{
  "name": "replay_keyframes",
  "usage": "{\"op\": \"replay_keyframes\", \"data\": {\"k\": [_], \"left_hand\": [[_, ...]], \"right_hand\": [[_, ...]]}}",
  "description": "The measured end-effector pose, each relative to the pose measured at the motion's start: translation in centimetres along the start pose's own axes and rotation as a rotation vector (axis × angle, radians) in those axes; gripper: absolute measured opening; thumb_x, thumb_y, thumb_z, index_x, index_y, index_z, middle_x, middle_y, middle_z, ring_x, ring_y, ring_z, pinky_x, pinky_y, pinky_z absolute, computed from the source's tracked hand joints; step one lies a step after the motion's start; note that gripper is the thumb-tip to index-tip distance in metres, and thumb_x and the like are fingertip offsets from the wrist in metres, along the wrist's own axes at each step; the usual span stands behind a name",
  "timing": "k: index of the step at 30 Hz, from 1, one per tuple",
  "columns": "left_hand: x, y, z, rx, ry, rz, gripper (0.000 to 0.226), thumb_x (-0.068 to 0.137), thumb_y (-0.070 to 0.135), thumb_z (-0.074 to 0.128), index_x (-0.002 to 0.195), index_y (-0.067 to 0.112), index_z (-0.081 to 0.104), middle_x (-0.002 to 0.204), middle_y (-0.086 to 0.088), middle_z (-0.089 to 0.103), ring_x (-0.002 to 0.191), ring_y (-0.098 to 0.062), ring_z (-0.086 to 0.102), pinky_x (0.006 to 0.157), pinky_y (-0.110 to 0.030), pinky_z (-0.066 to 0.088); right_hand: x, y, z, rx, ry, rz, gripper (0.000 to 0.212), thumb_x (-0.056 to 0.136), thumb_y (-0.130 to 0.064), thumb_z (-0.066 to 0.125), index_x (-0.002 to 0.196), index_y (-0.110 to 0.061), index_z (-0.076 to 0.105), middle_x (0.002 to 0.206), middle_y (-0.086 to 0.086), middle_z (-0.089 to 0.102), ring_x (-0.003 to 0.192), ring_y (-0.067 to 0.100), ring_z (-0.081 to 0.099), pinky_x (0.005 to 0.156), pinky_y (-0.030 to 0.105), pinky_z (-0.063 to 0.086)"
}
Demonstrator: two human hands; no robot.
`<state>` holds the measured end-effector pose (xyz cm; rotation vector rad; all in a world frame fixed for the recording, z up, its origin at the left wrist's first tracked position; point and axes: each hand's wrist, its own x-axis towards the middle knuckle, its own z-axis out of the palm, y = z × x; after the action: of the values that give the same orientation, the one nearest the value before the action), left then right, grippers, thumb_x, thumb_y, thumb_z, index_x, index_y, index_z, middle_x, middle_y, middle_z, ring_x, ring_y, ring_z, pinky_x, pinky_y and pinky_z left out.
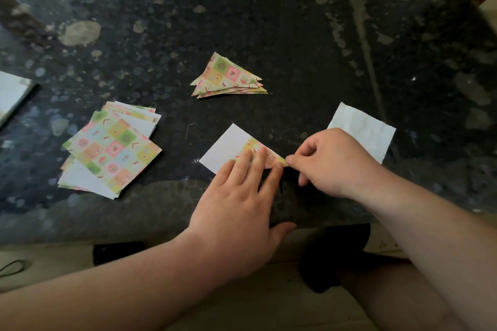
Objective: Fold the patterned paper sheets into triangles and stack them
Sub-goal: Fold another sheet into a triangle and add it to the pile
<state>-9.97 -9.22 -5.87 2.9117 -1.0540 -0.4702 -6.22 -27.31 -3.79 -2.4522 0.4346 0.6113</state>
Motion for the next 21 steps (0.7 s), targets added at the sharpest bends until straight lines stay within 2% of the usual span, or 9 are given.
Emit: {"op": "replay_keyframes", "data": {"k": [5, 11, 15, 21], "left_hand": [[-0.06, -0.03, 0.22, 0.003, 0.003, -0.005, 0.091, 0.095, 0.078, 0.018, 0.161, 0.023, -0.012, 0.168, -0.011, -0.021, 0.155, -0.029, -0.018, 0.127, -0.047, -0.004], [-0.07, -0.16, 0.52, 0.002, 0.029, 0.0, 0.092, 0.094, 0.078, 0.02, 0.162, 0.022, -0.004, 0.169, -0.012, -0.013, 0.157, -0.03, -0.011, 0.127, -0.047, -0.001], [0.04, -0.12, 0.5, 0.003, 0.03, 0.006, 0.091, 0.094, 0.078, 0.018, 0.162, 0.023, -0.007, 0.169, -0.011, -0.015, 0.156, -0.029, -0.014, 0.127, -0.047, -0.002], [0.04, -0.34, 0.63, 0.012, 0.019, -0.012, 0.092, 0.092, 0.079, 0.019, 0.163, 0.023, 0.003, 0.17, -0.012, -0.003, 0.157, -0.031, -0.002, 0.127, -0.048, 0.005]], "right_hand": [[-0.07, -0.07, -0.04, -0.005, -0.002, 0.005, 0.03, 0.098, -0.039, 0.066, 0.074, -0.025, 0.075, 0.059, -0.015, 0.071, 0.051, -0.003, 0.062, 0.061, 0.024, 0.045], [-0.02, -0.1, -0.02, -0.001, 0.003, 0.011, 0.03, 0.098, -0.039, 0.067, 0.073, -0.025, 0.075, 0.059, -0.015, 0.071, 0.05, -0.004, 0.061, 0.061, 0.024, 0.045], [0.13, -0.26, 0.04, -0.005, 0.006, 0.009, 0.031, 0.098, -0.04, 0.067, 0.072, -0.024, 0.076, 0.059, -0.014, 0.071, 0.049, -0.003, 0.061, 0.062, 0.024, 0.046], [-0.05, -0.03, -0.17, -0.002, -0.018, 0.007, 0.029, 0.094, -0.038, 0.072, 0.071, -0.023, 0.076, 0.058, -0.014, 0.07, 0.05, -0.004, 0.062, 0.058, 0.024, 0.046]]}}
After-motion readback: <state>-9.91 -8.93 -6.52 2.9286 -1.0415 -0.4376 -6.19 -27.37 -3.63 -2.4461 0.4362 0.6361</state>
